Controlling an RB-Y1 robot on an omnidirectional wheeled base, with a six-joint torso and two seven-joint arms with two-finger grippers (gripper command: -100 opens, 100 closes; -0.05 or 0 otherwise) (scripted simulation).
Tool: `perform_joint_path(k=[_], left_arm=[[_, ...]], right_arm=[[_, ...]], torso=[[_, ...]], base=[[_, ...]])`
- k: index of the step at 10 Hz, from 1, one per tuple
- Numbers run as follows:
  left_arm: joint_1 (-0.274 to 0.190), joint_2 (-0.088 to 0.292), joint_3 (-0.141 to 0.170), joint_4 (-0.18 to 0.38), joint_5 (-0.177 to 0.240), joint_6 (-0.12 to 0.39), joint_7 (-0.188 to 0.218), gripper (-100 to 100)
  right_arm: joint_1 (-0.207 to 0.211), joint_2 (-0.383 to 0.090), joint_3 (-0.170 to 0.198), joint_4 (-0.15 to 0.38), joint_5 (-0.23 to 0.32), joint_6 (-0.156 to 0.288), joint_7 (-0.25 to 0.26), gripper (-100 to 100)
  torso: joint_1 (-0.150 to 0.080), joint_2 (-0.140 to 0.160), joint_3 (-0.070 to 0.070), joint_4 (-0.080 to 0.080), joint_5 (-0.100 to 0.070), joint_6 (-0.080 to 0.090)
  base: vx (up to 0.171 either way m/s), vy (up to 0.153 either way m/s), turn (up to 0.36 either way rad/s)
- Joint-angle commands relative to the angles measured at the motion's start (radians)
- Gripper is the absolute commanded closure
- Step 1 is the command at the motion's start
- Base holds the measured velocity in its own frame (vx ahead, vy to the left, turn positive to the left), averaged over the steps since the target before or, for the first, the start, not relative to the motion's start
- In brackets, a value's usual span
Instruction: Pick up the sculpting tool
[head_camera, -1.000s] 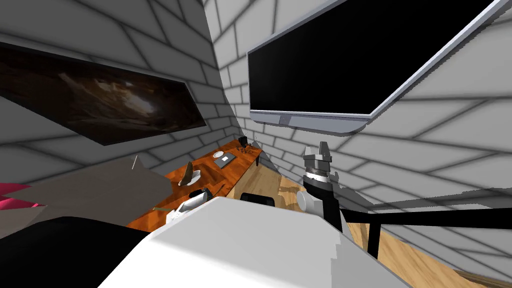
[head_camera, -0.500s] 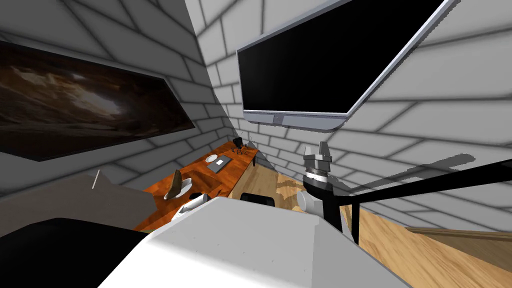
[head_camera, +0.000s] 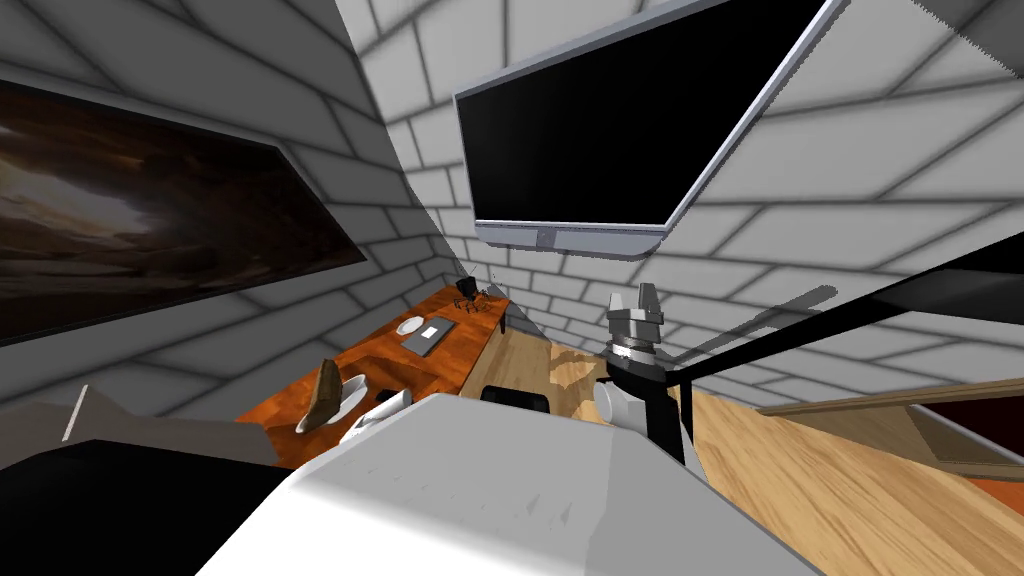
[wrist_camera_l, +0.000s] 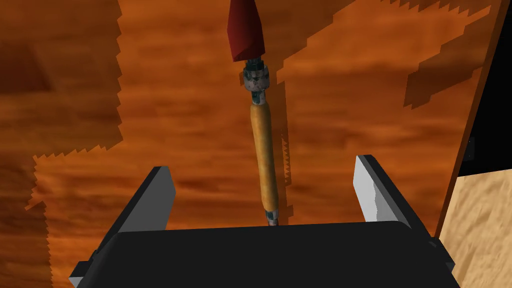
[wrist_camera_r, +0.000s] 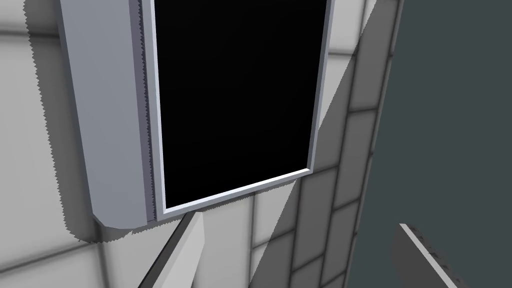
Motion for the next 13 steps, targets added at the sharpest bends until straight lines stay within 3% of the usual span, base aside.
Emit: perform_joint_path(k=[1,5,7,8,9,13], left_arm=[[-0.006,0.007,0.000,0.027,0.017,0.048,0.028,-100],[-0.035,0.037,-0.001,0.118,0.062,0.111,0.060,-100],[-0.031,0.036,-0.001,0.110,0.061,0.113,0.060,-100],[-0.032,0.037,-0.001,0.112,0.062,0.114,0.061,0],[-0.036,0.019,-0.006,0.136,0.055,0.079,0.054,-100],[-0.044,-0.016,-0.016,0.183,0.040,0.009,0.040,-100]], right_arm=[[0.000,0.000,0.000,0.000,0.000,0.000,0.000,0],[0.000,0.000,0.000,0.000,0.000,0.000,0.000,0],[0.000,0.000,0.000,0.000,0.000,0.000,0.000,0],[0.000,0.000,0.000,0.000,0.000,0.000,0.000,0],[0.000,0.000,0.000,0.000,0.000,0.000,0.000,0],[0.000,0.000,0.000,0.000,0.000,0.000,0.000,0]], torso=[[0.000,0.000,0.000,0.000,0.000,0.000],[-0.002,0.000,0.000,0.000,0.000,0.000],[-0.002,0.000,0.000,0.000,0.000,-0.001],[-0.004,0.000,0.000,0.000,-0.001,-0.001],[-0.004,0.000,0.000,0.000,-0.001,-0.001],[-0.002,-0.001,-0.001,0.000,0.000,-0.001]], base=[[0.010,0.074,-0.296],[0.008,0.051,-0.165],[0.008,0.027,-0.045],[0.000,0.000,0.000],[0.018,0.035,0.063],[0.029,0.051,0.040]])
